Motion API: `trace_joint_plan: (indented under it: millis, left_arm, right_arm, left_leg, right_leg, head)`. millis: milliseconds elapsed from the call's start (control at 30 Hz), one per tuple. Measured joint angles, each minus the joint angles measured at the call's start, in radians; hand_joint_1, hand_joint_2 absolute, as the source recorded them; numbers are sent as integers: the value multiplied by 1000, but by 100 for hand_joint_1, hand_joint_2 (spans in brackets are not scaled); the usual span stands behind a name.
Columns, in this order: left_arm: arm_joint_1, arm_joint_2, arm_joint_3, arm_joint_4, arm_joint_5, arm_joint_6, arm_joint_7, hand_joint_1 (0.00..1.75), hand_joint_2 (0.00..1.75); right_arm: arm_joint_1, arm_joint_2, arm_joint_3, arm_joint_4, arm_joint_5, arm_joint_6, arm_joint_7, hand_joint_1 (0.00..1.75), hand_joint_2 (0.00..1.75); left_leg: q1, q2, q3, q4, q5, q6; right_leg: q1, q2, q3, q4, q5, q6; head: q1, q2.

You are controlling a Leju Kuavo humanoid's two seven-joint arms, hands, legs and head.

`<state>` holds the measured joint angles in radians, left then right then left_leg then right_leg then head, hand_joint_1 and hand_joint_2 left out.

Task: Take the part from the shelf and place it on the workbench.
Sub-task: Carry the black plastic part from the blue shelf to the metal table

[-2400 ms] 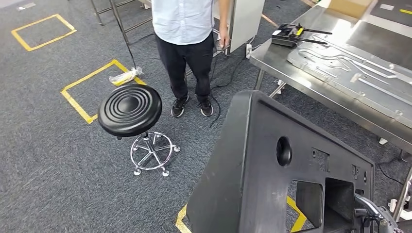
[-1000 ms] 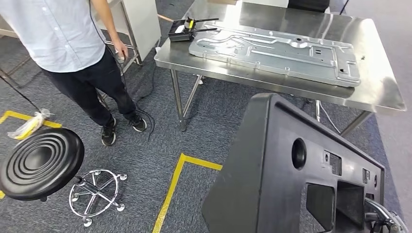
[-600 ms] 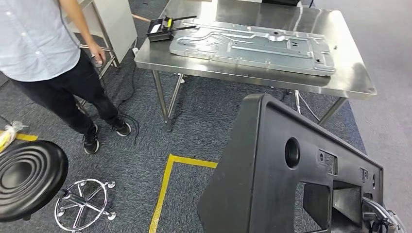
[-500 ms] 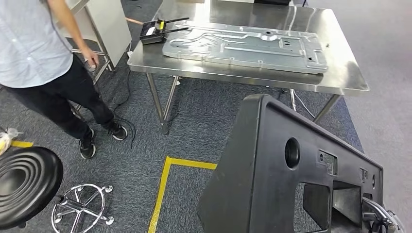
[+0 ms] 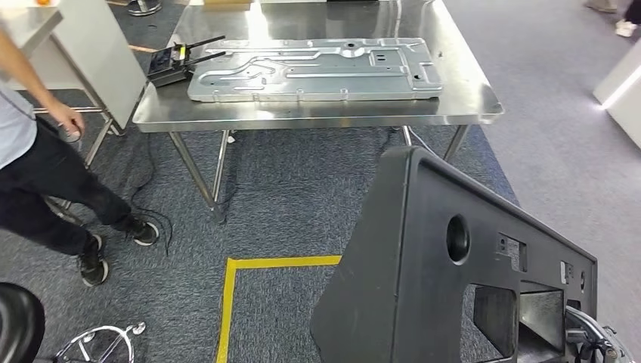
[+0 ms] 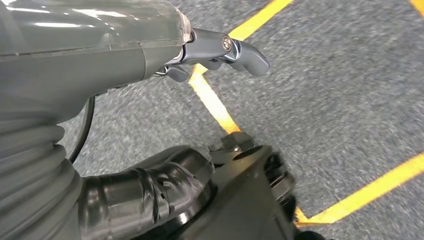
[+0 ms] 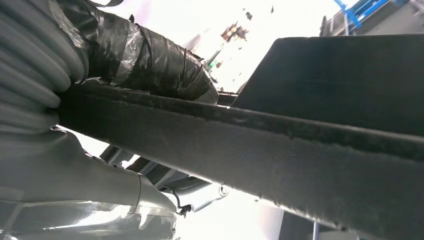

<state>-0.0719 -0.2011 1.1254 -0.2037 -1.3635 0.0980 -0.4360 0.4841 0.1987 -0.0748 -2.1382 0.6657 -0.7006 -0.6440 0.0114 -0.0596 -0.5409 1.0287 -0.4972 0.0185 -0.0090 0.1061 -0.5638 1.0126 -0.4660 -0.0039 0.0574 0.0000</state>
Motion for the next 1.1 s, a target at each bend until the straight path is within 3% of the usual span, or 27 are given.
trace_joint_plan:
  millis: [33,100,167,233,300,333,367,433,500,600,667,733,800,833,867,900,967,1000,1100]
  left_arm:
    - [-2,1,0,0,0,0,0,0,175]
    - [-5,1,0,0,0,0,-1,0,175]
    - [-5,0,0,0,0,0,-2,0,175]
    - [-3,0,0,0,0,0,-2,0,175]
    - [0,0,0,0,0,0,-2,0,175]
    - [1,0,0,0,0,0,-2,0,175]
    - [1,0,0,0,-1,-2,-3,0,175]
    - [-2,0,0,0,-1,-13,-8,0,175]
    - [-4,1,0,0,-2,-23,-15,0,175]
    - [-7,2,0,0,-3,-27,-18,0,175]
    - [-7,3,-1,0,-4,-27,-18,0,175]
    - [-5,3,-1,0,-6,-28,-17,0,175]
    - [-2,4,-1,0,-8,-29,-16,0,175]
    - [0,4,-1,0,-8,-31,-16,0,175]
    - [1,5,-1,0,-8,-33,-16,0,175]
    - [2,5,-1,0,-8,-35,-15,0,175]
    - [3,7,-1,0,-8,-36,-15,0,175]
    - [3,8,-1,0,-8,-36,-15,0,175]
    - [-1,10,-1,0,-9,-38,-14,0,175]
  right_arm:
    - [0,0,0,0,0,0,0,175,175]
    - [1,0,0,0,1,0,0,175,175]
    - [2,-2,0,0,2,0,0,175,175]
    - [-1,-3,0,1,5,0,0,175,175]
    - [-3,-5,0,3,9,0,0,175,175]
    - [-3,-6,0,5,12,0,0,175,175]
    - [-3,-8,0,6,16,0,0,175,175]
    - [-3,-11,3,8,35,0,0,175,175]
    - [-5,-14,14,11,62,1,-1,175,175]
    - [-8,-14,29,18,83,0,0,175,175]
    - [-9,-14,36,21,89,0,1,175,175]
    - [-12,-14,44,23,109,0,0,175,175]
    - [-16,-14,50,25,130,0,-2,175,175]
    - [-16,-14,53,27,136,0,-2,175,175]
    - [-17,-14,55,29,138,0,-3,175,175]
    - [-17,-14,57,31,138,0,-3,175,175]
    - [-19,-14,60,33,136,0,-3,175,175]
    - [-20,-14,61,34,134,0,-3,175,175]
    - [-23,-14,65,36,132,0,-3,175,175]
  left_leg:
    - [-2,-7,6,-14,1,3]
    - [-3,12,8,-21,6,10]
    - [1,35,12,-32,14,23]
    - [3,61,13,-39,18,33]
    - [1,88,12,-38,16,35]
    - [1,99,12,-38,15,34]
    - [1,108,13,-37,13,31]
    - [2,119,17,-34,7,23]
    - [-1,126,19,-31,0,12]
    - [-3,129,25,-33,-4,-6]
    - [1,113,20,-12,-19,-18]
    - [4,85,-26,83,-73,-26]
    - [4,71,-100,223,-131,-28]
    - [4,70,-126,265,-136,-27]
    - [4,69,-135,270,-119,-24]
    - [3,69,-123,232,-84,-20]
    - [0,63,-66,94,-4,-7]
    - [-3,59,-42,38,19,-2]
    - [-8,55,-23,-9,24,9]
  right_leg:
    - [-2,9,-3,0,1,6]
    - [-3,21,-8,-1,4,20]
    - [1,-19,-21,25,-14,28]
    - [2,-79,-70,127,-73,34]
    - [-4,-95,-132,253,-125,42]
    - [-8,-97,-145,278,-126,45]
    - [-11,-100,-138,265,-109,48]
    - [-18,-111,-69,137,-46,51]
    - [-16,-122,-7,22,-10,46]
    - [-10,-120,5,-3,-11,27]
    - [-12,-116,7,-7,-9,13]
    - [-13,-112,9,-9,-7,0]
    - [-9,-106,10,-9,-10,-8]
    - [-6,-101,12,-8,-12,-9]
    - [-4,-96,15,-8,-14,-10]
    - [-2,-91,21,-8,-17,-10]
    - [2,-83,32,-7,-25,-6]
    - [3,-80,36,-6,-30,-2]
    - [3,-74,37,-6,-37,15]
  head:
    - [0,0]
    - [-1,0]
    - [1,0]
    - [4,0]
    - [4,0]
    - [4,0]
    - [4,0]
    - [4,0]
    - [4,0]
    - [3,0]
    - [3,0]
    - [3,0]
    - [3,0]
    - [3,0]
    - [3,0]
    - [3,0]
    - [3,0]
    - [3,0]
    - [3,0]
